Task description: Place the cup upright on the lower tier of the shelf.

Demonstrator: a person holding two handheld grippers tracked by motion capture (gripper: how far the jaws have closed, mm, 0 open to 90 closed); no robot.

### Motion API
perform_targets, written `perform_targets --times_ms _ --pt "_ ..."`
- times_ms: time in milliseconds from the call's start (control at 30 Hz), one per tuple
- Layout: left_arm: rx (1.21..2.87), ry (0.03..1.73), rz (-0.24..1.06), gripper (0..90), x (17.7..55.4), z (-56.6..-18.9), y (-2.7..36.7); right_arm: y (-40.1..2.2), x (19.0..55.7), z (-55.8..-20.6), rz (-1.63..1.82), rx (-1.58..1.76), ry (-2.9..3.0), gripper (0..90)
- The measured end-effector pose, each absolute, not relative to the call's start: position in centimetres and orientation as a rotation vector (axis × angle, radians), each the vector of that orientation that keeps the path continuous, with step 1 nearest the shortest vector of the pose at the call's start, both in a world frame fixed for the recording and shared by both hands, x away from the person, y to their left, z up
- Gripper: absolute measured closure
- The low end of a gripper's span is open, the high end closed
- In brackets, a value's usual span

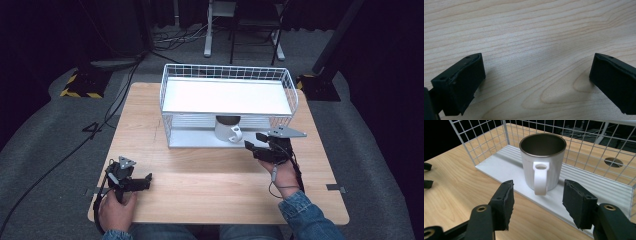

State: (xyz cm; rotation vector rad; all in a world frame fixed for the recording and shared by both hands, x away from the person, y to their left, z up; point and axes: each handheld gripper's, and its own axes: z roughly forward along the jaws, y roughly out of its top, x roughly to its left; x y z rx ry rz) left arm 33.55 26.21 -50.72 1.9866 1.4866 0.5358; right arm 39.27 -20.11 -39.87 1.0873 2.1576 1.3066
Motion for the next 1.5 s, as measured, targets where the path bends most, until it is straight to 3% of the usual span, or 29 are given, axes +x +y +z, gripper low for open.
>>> perform_targets --times_ms 400,533,700,1500 --pt "1.987 1.486 0.536 0.5 33.6 -50.7 26.2 -22.8 37.5 -40.1 1.309 1.105 2.193 35.0" --pt "1.989 1.484 0.535 0.5 33.6 -50.7 26.2 -23.5 37.0 -40.5 1.266 1.083 2.218 29.6" --pt "1.991 1.484 0.534 0.5 33.6 -50.7 26.2 -24.7 36.7 -41.5 1.274 1.128 2.262 15.7" --pt "1.991 1.485 0.536 0.5 34.0 -50.7 26.2 -30.1 35.9 -47.7 1.145 1.277 2.259 15.4"
